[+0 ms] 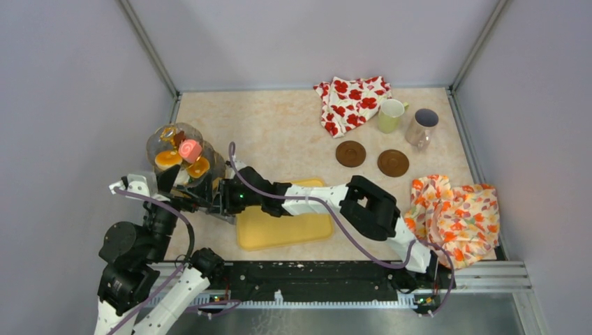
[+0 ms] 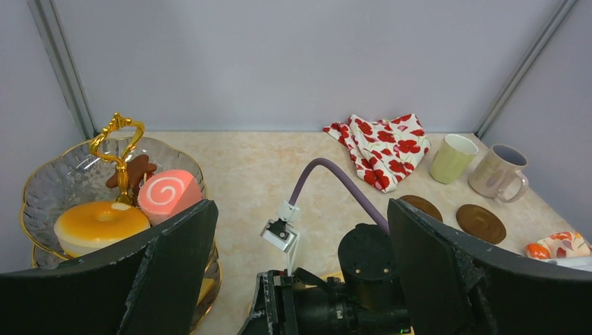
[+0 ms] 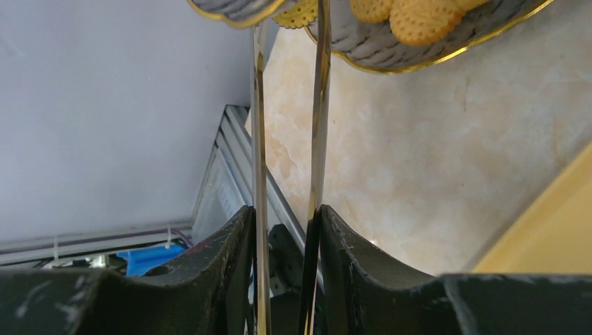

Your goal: Serve the afternoon tea

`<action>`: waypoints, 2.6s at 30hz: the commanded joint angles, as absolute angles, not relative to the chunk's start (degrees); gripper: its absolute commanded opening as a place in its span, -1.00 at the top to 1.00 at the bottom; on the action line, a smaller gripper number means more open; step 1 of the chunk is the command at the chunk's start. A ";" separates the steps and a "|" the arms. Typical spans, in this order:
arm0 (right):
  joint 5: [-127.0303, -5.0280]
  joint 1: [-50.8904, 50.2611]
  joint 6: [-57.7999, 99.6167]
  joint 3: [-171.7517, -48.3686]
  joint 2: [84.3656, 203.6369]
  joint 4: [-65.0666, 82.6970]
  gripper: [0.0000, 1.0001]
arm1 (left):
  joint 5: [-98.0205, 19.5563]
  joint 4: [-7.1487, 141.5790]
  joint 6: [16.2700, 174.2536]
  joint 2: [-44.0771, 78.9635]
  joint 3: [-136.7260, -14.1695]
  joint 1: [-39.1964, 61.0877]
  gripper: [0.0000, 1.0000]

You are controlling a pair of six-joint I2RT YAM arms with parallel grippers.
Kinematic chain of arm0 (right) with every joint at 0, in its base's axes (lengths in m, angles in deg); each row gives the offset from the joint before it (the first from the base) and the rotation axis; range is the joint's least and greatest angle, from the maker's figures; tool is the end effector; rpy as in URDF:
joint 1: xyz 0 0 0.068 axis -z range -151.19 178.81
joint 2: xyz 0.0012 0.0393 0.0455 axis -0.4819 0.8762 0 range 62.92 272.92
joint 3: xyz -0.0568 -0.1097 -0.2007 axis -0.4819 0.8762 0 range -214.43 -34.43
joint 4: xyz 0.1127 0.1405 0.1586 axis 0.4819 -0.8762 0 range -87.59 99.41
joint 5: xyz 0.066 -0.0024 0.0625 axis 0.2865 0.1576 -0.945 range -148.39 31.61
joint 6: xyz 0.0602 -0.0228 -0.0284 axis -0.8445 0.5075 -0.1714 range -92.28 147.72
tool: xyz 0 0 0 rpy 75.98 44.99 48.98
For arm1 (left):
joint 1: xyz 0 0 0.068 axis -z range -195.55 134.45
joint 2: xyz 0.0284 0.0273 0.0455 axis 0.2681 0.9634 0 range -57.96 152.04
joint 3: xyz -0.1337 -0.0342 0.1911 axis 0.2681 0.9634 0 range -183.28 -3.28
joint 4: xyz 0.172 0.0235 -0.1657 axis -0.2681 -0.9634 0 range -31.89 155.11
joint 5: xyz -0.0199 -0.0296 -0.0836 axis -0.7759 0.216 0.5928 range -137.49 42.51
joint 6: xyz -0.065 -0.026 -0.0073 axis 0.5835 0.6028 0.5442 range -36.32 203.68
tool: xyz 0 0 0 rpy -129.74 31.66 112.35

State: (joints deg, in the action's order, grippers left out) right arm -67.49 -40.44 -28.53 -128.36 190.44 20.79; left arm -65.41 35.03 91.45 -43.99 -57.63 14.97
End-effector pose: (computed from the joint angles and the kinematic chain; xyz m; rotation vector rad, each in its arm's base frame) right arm 0.1674 0.4675 0.1701 -0.3854 2.2890 1.4690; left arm 0.0591 -0.0143 0.3804 0.0169 1.4081 -0.3376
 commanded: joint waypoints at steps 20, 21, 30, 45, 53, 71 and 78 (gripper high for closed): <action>-63.79 -38.42 -38.36 -139.95 198.04 27.11 0.26 | -64.10 36.24 92.34 -44.43 -58.91 15.09 -0.98; -63.78 -38.42 -38.78 -139.98 198.15 27.42 0.26 | -64.09 36.20 92.30 -44.38 -58.99 15.11 -0.98; -63.84 -38.42 -38.27 -139.77 197.39 26.96 0.17 | -64.12 36.10 92.39 -44.55 -59.27 15.09 -0.97; -64.54 -38.67 -37.32 -135.87 193.65 28.39 0.23 | -63.85 36.52 92.77 -44.43 -59.19 15.12 -0.98; -65.05 -39.25 -37.28 -125.47 185.68 33.00 0.24 | -63.48 37.16 92.95 -43.81 -58.48 15.11 -0.98; -63.06 -39.67 -30.61 -96.36 159.25 29.33 0.24 | -62.89 38.56 94.32 -43.25 -55.43 15.12 -0.98; -60.38 -39.57 -27.31 -90.36 148.80 21.07 0.24 | -62.91 39.81 94.35 -42.96 -53.41 15.05 -0.98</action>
State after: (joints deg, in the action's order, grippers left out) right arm -62.77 -39.33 -30.82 -92.20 156.02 24.57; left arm -63.42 36.01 93.92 -43.94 -54.54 14.97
